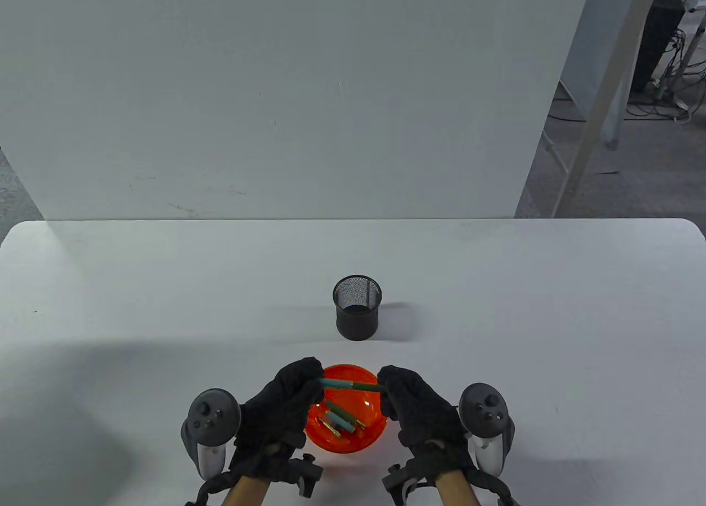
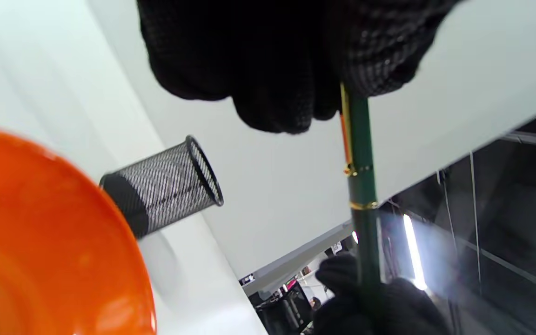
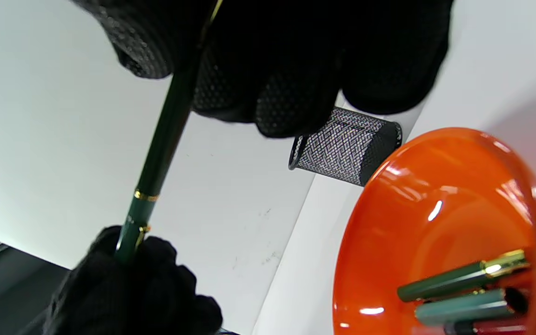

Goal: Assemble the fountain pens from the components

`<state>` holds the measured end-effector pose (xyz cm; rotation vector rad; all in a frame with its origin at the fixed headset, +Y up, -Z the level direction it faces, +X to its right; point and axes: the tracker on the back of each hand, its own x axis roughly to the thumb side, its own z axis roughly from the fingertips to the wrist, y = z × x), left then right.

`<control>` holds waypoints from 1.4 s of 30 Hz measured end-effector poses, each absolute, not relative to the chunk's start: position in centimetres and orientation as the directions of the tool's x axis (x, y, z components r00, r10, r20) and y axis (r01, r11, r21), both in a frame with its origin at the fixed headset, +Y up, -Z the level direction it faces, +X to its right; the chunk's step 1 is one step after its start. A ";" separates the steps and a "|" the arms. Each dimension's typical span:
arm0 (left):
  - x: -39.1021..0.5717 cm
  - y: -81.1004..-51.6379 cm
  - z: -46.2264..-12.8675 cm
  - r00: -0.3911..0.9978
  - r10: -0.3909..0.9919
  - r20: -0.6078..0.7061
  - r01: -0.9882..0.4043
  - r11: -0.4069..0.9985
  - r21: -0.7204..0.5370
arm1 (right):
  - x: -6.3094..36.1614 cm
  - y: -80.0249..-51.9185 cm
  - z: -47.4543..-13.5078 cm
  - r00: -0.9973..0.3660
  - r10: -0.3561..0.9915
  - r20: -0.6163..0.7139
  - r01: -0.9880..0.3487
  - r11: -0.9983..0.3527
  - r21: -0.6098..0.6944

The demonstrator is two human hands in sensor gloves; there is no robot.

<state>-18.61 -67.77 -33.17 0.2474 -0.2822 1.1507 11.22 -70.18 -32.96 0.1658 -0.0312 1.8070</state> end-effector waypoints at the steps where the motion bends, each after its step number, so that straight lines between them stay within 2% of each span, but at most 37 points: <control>1: -18.7 -67.1 -33.6 0.426 0.828 0.365 -0.899 0.434 0.063 | 11.2 -70.1 -32.9 -0.241 0.960 0.140 -0.967 -0.250 0.053; 5: -19.5 -64.8 -36.0 0.485 0.794 0.367 -0.869 0.483 0.106 | 12.3 -69.5 -32.8 -0.249 0.955 0.159 -0.966 -0.235 -0.105; 7: -20.1 -63.5 -38.1 0.522 0.780 0.345 -0.852 0.499 0.162 | 13.6 -69.3 -32.9 -0.212 0.964 0.162 -0.965 -0.180 -0.192; 11: -20.2 -60.9 -41.7 0.681 0.673 0.290 -0.732 0.636 0.244 | 15.2 -69.7 -33.0 -0.042 0.993 0.114 -0.977 -0.017 -0.212; 13: -19.9 -60.1 -43.0 0.766 0.593 0.248 -0.643 0.710 0.287 | 15.4 -69.8 -33.1 0.008 0.994 0.109 -0.975 0.032 -0.220; 16: -18.9 -59.6 -45.0 0.843 0.498 0.202 -0.538 0.779 0.321 | 15.6 -69.7 -33.0 0.011 0.994 0.113 -0.972 0.037 -0.234; 20: -16.6 -59.8 -46.9 0.912 0.372 0.171 -0.409 0.848 0.336 | 15.7 -69.5 -32.7 0.039 0.990 0.134 -0.969 0.070 -0.236; 31: -11.4 -63.4 -50.0 0.962 0.228 0.148 -0.261 0.929 0.263 | 15.8 -69.5 -33.0 0.040 0.991 0.125 -0.973 0.067 -0.221; 42: -11.6 -65.9 -50.3 0.960 0.249 0.130 -0.271 0.944 0.189 | 15.8 -69.5 -33.1 0.034 0.991 0.126 -0.976 0.060 -0.210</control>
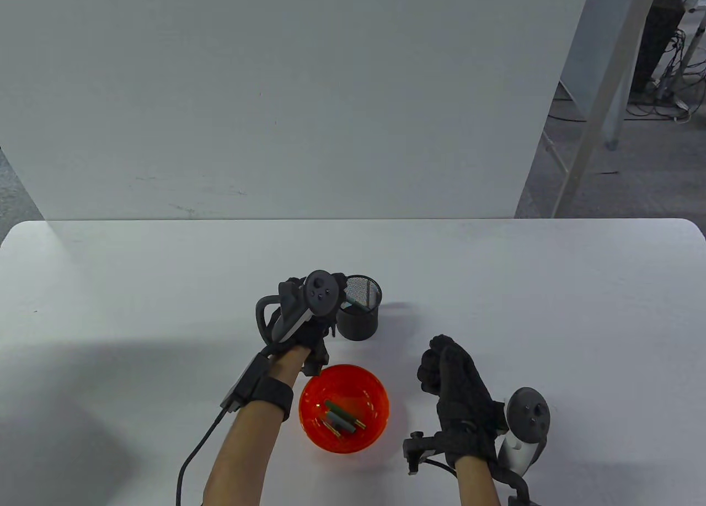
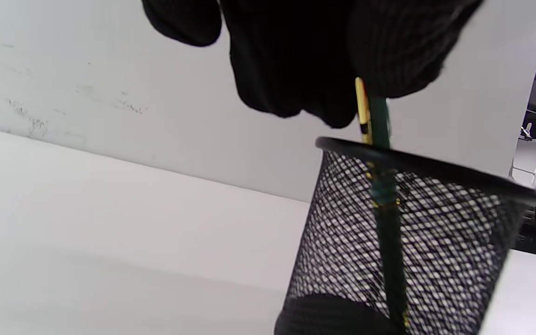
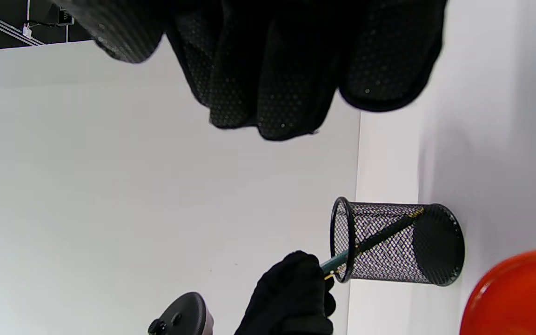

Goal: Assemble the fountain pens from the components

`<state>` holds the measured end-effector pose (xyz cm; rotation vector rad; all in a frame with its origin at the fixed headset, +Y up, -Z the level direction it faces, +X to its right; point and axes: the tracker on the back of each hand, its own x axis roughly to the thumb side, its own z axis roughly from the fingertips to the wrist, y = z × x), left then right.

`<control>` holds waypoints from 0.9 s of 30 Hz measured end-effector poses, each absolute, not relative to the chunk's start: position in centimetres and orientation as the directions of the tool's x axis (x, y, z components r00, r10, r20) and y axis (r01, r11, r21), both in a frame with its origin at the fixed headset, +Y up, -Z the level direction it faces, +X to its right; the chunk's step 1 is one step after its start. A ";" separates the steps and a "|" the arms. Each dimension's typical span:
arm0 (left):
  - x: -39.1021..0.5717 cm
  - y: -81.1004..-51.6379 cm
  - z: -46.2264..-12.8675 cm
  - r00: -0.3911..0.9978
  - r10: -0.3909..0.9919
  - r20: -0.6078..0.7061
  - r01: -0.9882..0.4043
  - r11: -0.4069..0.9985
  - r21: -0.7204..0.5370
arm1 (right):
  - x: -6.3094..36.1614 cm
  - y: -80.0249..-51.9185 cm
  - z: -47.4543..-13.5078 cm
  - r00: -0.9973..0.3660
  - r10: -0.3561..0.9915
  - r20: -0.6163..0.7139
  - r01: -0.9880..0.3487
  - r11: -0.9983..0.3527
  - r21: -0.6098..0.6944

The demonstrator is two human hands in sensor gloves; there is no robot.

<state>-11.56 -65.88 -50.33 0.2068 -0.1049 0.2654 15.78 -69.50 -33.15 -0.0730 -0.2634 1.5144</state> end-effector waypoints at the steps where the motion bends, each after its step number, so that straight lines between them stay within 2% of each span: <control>1: -11.6 -65.9 -50.3 0.960 0.246 0.133 -0.268 0.944 0.190 | 15.8 -69.5 -33.1 0.035 0.991 0.126 -0.976 0.061 -0.211; 8: -12.7 -65.7 -49.0 0.972 0.200 0.123 -0.221 0.957 0.187 | 15.8 -69.5 -33.0 0.031 0.992 0.123 -0.977 0.056 -0.205; 13: -15.6 -65.8 -45.9 0.970 0.200 0.139 -0.228 0.947 0.228 | 15.7 -69.6 -33.1 0.007 0.993 0.121 -0.980 0.030 -0.195; 16: -16.9 -65.8 -42.9 0.949 0.172 0.264 -0.227 0.954 0.196 | 15.7 -69.8 -33.1 -0.025 0.994 0.109 -0.980 -0.003 -0.198; 19: -16.1 -66.0 -39.2 0.904 0.038 0.426 -0.094 0.989 0.110 | 15.5 -70.0 -33.2 -0.055 0.994 0.094 -0.979 -0.036 -0.199; 22: -13.8 -66.7 -36.9 0.888 -0.047 0.458 0.094 0.992 -0.080 | 15.2 -70.2 -33.3 -0.075 0.993 0.085 -0.980 -0.058 -0.188; 24: -12.3 -67.1 -36.0 0.856 -0.135 0.499 0.201 0.976 -0.081 | 15.1 -70.2 -33.3 -0.099 0.992 0.085 -0.980 -0.082 -0.182; 25: -11.3 -67.4 -35.7 0.831 -0.198 0.519 0.257 0.966 -0.043 | 15.1 -70.2 -33.2 -0.113 0.990 0.083 -0.979 -0.097 -0.180; 27: -10.1 -67.9 -35.7 0.806 -0.242 0.540 0.317 0.947 -0.048 | 15.2 -70.2 -33.0 -0.125 0.989 0.082 -0.976 -0.108 -0.189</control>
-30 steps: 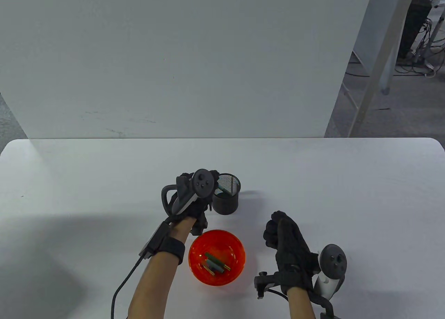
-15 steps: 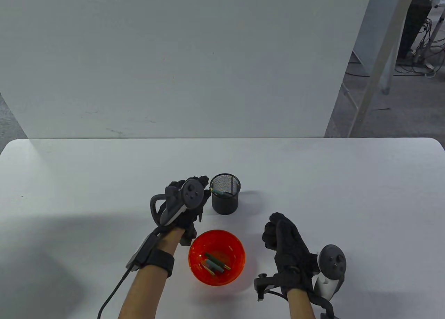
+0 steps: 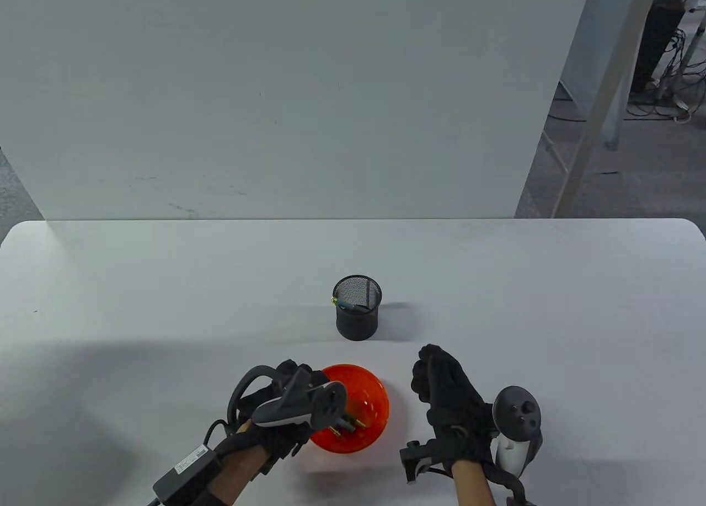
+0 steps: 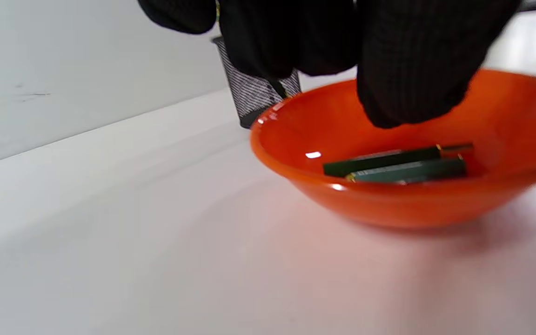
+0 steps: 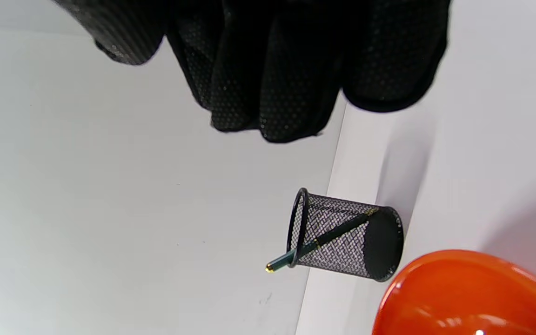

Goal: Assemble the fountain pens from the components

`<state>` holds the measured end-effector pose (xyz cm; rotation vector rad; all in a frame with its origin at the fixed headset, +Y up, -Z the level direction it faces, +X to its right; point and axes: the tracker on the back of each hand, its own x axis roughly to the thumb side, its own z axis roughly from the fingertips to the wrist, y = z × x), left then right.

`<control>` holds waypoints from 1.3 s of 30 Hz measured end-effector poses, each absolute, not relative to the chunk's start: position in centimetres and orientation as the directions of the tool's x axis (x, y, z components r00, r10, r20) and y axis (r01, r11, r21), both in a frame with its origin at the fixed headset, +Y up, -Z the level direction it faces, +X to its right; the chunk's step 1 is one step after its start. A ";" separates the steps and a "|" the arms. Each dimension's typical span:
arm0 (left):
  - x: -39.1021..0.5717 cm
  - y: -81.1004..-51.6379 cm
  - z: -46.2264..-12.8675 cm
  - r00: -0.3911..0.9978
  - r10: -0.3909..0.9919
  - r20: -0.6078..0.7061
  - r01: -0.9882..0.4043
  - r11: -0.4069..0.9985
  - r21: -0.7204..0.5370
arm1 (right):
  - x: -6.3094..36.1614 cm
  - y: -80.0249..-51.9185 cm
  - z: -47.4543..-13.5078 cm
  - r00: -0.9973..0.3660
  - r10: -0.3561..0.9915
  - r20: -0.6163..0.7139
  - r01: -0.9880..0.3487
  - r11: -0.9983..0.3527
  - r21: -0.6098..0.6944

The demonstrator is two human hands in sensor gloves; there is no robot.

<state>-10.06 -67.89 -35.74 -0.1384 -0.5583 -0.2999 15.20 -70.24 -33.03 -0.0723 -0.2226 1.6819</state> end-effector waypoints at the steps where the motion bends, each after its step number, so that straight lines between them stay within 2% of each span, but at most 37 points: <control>1: -9.4 -68.2 -35.8 0.795 -0.242 0.556 0.328 0.943 -0.059 | 15.2 -70.2 -33.0 -0.124 0.989 0.086 -0.976 -0.106 -0.192; 6: -7.5 -69.3 -36.4 0.771 -0.262 0.580 0.386 0.917 -0.098 | 15.5 -70.3 -33.1 -0.117 0.990 0.076 -0.974 -0.100 -0.201; 11: -6.5 -70.1 -36.8 0.719 -0.368 0.589 0.509 0.856 -0.086 | 15.4 -70.2 -33.2 -0.093 0.993 0.075 -0.977 -0.077 -0.199; 15: -6.5 -70.7 -37.0 0.729 -0.359 0.584 0.510 0.852 -0.113 | 15.5 -70.1 -33.1 -0.077 0.994 0.078 -0.978 -0.060 -0.201; 21: -6.0 -70.8 -36.7 0.676 -0.450 0.584 0.594 0.801 -0.071 | 15.5 -70.1 -33.0 -0.068 0.994 0.083 -0.979 -0.051 -0.197; 28: -5.0 -71.0 -36.7 0.622 -0.506 0.598 0.631 0.776 0.000 | 15.3 -70.1 -32.9 -0.072 0.994 0.084 -0.983 -0.056 -0.177; 39: -4.9 -70.2 -36.4 0.632 -0.483 0.607 0.591 0.806 0.027 | 14.9 -70.1 -33.0 -0.080 0.994 0.078 -0.986 -0.068 -0.153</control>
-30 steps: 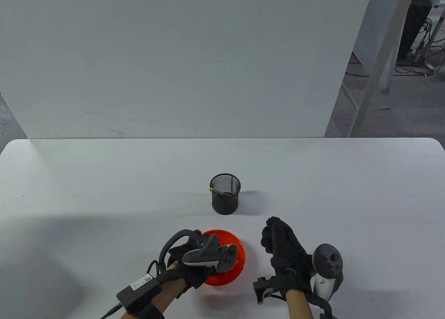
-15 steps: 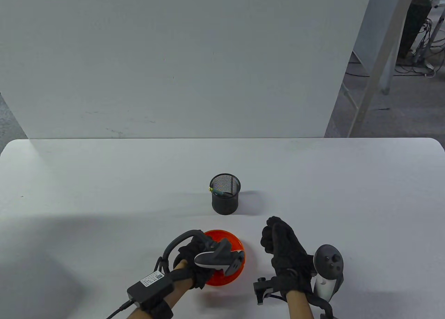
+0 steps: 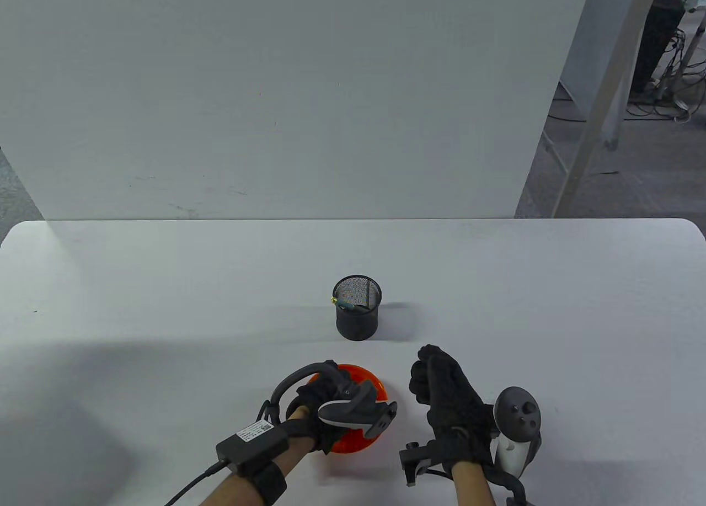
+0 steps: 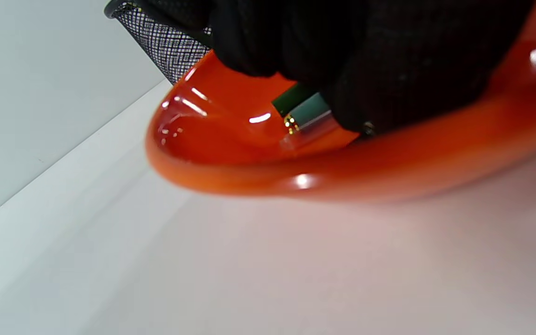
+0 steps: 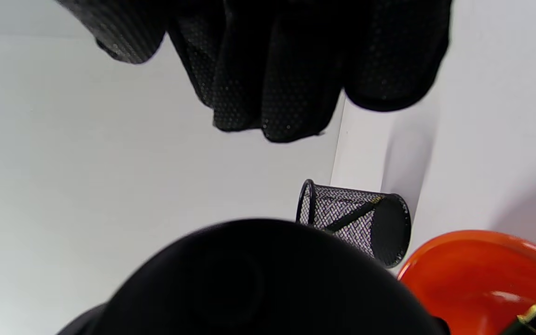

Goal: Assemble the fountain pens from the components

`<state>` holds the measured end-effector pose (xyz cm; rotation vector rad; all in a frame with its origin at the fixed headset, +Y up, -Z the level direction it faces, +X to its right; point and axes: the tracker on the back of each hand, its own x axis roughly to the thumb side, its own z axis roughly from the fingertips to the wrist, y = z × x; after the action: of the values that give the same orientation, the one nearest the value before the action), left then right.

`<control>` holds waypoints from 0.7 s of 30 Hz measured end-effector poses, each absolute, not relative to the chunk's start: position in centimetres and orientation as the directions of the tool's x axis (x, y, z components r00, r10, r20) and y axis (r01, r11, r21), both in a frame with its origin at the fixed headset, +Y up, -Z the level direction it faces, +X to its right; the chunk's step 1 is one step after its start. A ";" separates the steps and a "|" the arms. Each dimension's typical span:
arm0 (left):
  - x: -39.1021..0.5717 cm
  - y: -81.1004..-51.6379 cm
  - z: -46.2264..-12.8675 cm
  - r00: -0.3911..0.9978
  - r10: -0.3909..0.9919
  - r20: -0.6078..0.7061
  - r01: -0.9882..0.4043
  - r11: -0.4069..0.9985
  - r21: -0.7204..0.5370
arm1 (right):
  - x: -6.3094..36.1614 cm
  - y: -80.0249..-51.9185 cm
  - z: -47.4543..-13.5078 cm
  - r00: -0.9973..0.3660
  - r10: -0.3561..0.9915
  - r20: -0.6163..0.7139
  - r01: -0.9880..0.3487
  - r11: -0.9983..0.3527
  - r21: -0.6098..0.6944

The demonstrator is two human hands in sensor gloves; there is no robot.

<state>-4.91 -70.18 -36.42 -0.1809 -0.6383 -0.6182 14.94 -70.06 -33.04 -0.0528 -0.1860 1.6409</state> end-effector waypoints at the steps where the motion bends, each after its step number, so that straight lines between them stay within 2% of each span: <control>1: -4.9 -70.1 -36.4 0.635 -0.481 0.605 0.589 0.808 0.024 | 14.9 -70.1 -33.0 -0.083 0.993 0.078 -0.986 -0.070 -0.152; 9: -4.8 -69.3 -37.0 0.666 -0.436 0.605 0.585 0.809 -0.062 | 15.2 -70.1 -33.1 -0.067 0.995 0.069 -0.986 -0.056 -0.156; 15: -5.2 -67.4 -36.3 0.652 -0.438 0.619 0.586 0.809 -0.045 | 15.0 -70.1 -33.1 -0.063 0.996 0.068 -0.988 -0.052 -0.146; 17: -5.8 -65.9 -36.1 0.682 -0.419 0.600 0.532 0.847 -0.013 | 15.0 -70.1 -33.1 -0.066 0.995 0.072 -0.988 -0.055 -0.144; 21: -8.3 -62.7 -35.7 0.787 -0.297 0.541 0.358 0.934 -0.010 | 15.1 -70.2 -33.0 -0.068 0.995 0.071 -0.987 -0.057 -0.150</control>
<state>-8.29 -62.73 -35.68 -0.1139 -0.5629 -0.3536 15.14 -70.18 -32.95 -0.0569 -0.1776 1.6298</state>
